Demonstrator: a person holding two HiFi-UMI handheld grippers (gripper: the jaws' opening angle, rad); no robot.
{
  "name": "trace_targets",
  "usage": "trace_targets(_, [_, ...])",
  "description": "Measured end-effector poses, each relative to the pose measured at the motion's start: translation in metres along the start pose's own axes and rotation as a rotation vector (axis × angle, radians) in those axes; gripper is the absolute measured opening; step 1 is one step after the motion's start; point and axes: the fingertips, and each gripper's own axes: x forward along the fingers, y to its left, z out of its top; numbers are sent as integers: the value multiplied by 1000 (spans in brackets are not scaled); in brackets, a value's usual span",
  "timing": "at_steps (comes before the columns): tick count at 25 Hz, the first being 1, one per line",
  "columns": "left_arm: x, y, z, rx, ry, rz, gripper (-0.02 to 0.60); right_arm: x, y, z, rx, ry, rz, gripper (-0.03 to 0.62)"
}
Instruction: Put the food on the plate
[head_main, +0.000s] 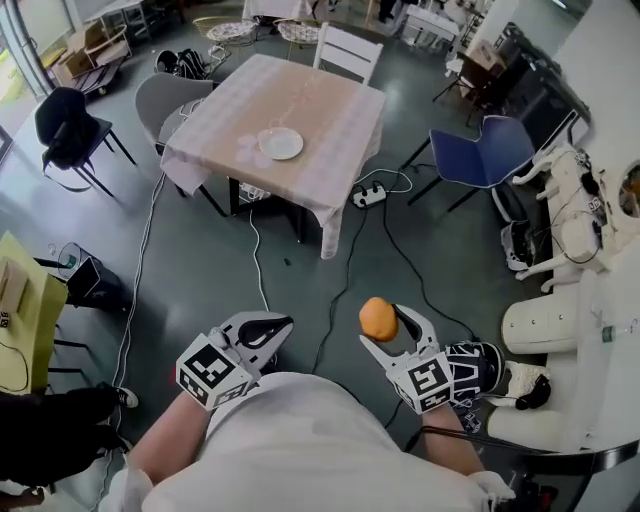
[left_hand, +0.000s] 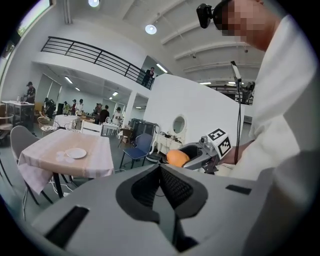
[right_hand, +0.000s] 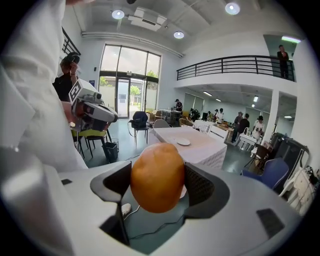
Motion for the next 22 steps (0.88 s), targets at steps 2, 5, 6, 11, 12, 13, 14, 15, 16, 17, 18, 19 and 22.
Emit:
trace_targets(2, [-16,30,10,-5,-20,-12,9,28,0,24,-14,7,-14,347])
trace_targets(5, [-48,74,20,-34,-49,-27,9,71,1,60,-23,3,-30,347])
trace_targets(6, [-58,90,21,-38,-54,-22,9,86,3,70,-30,3,-31,347])
trace_targets(11, [-98,152,28,-56,-91,53,9,145,5,109,-53,27,17,347])
trace_targets(12, [-105,159,30,-64,-108,71,9,155,3,114,-58,33,28,347])
trace_targets(13, [-111,165,31,-72,-123,88,9,166,1,119,-64,36,37,347])
trace_targets(14, [-116,171,32,-80,-137,104,9,178,-3,124,-72,39,45,347])
trace_targets(15, [-120,176,32,-86,-147,119,9,190,-6,129,-82,41,53,347])
trace_targets(16, [-124,182,31,-92,-152,134,9,203,-10,134,-94,45,61,347])
trace_targets(17, [-128,189,29,-99,-153,151,9,217,-14,138,-107,49,70,347])
trace_targets(18, [-131,196,26,-107,-152,168,9,230,-18,141,-119,52,79,347])
trace_targets(19, [-134,203,24,-112,-149,185,9,243,-22,144,-130,54,87,347])
trace_targets(22, [-141,229,22,-119,-143,257,9,288,-43,151,-154,56,114,347])
